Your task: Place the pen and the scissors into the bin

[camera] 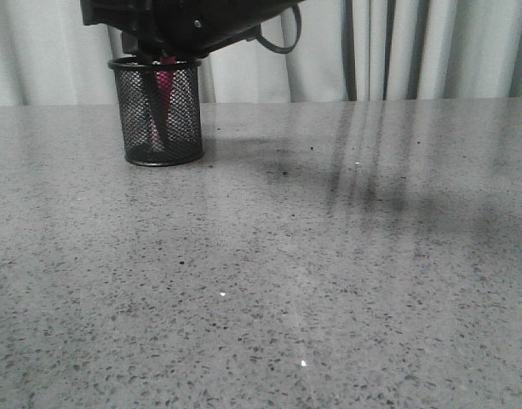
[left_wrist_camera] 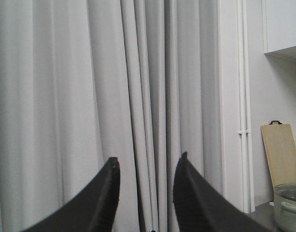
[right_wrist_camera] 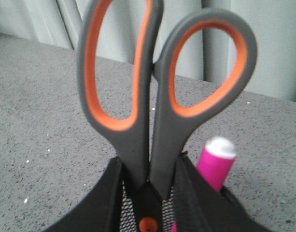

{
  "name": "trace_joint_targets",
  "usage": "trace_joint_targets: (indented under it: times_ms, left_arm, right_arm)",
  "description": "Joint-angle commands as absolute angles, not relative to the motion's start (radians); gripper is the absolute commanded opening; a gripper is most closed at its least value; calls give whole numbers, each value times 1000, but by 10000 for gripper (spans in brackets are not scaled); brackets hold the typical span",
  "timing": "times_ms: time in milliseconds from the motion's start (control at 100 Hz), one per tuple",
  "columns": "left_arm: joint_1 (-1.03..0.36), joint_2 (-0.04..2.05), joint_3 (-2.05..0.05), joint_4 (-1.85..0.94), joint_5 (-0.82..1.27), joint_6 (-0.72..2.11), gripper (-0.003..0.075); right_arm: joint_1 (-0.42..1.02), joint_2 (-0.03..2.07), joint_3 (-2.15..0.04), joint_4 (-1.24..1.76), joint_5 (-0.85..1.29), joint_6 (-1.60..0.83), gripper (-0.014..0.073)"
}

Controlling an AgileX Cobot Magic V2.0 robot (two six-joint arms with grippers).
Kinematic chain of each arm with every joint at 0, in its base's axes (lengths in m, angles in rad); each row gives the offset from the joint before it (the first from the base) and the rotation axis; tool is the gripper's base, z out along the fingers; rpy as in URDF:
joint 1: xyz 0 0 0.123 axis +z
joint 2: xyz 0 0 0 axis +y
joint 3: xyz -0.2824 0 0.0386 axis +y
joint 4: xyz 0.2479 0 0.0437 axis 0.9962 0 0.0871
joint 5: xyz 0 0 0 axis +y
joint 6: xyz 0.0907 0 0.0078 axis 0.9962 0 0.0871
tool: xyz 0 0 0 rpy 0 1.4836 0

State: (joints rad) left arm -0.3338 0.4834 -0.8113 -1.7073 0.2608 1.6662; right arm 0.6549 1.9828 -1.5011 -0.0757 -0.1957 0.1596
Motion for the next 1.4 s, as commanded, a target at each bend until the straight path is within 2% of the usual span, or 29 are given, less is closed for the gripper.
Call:
trace_joint_targets:
  times_ms: [0,90,130,210,280,450,510,560,630,690,770,860,950,1200,1390]
  left_arm:
    - [-345,493,-836,-1726,274,1662,239]
    - [-345,493,-836,-1726,276,1662,239]
    - [-345,493,-836,-1726,276,1662,239]
    - [-345,493,-836,-1726,276,1662,239]
    - [-345,490,-836,-1726,276,1662,239]
    - [-345,479,-836,-1720,270,1662,239]
    - [-345,467,-833,-1697,242,1662,234]
    - [-345,454,-822,-1692,205,1662,211]
    - [-345,425,-793,-1692,137,1662,148]
    - [-345,394,-755,-1692,75,1662,76]
    - [-345,340,-700,-1697,31,1662,-22]
    - [-345,289,-635,-1742,12,1662,-19]
    - [-345,237,-555,-1808,0,1662,-19]
    - [-345,159,-370,-1849,23,1662,-19]
    - [-345,158,-319,-1849,41,1662,-19]
  right_arm:
    - [663,1921,-1532,-75,-272,149,52]
    - [664,1921,-1532,-67,-274,150,213]
    - [664,1920,-1532,-53,-274,150,311]
    - [664,1912,-1532,-46,-274,150,428]
    - [664,1900,-1532,-46,-282,150,469]
    - [662,1831,-1532,-46,-285,150,465]
    - [662,1794,-1532,-46,-265,150,440]
    - [662,1754,-1532,-48,-221,150,360]
    - [662,1684,-1532,-48,-116,150,150]
    - [662,1619,-1532,-67,-23,150,-76]
    - [662,1537,-1532,-112,103,148,-69]
    - [664,1428,-1522,-202,221,148,-69]
    - [664,1286,-1444,-269,247,148,-69]
    - [664,780,-1025,-331,263,148,-69]
    - [664,429,-724,-374,314,148,-69]
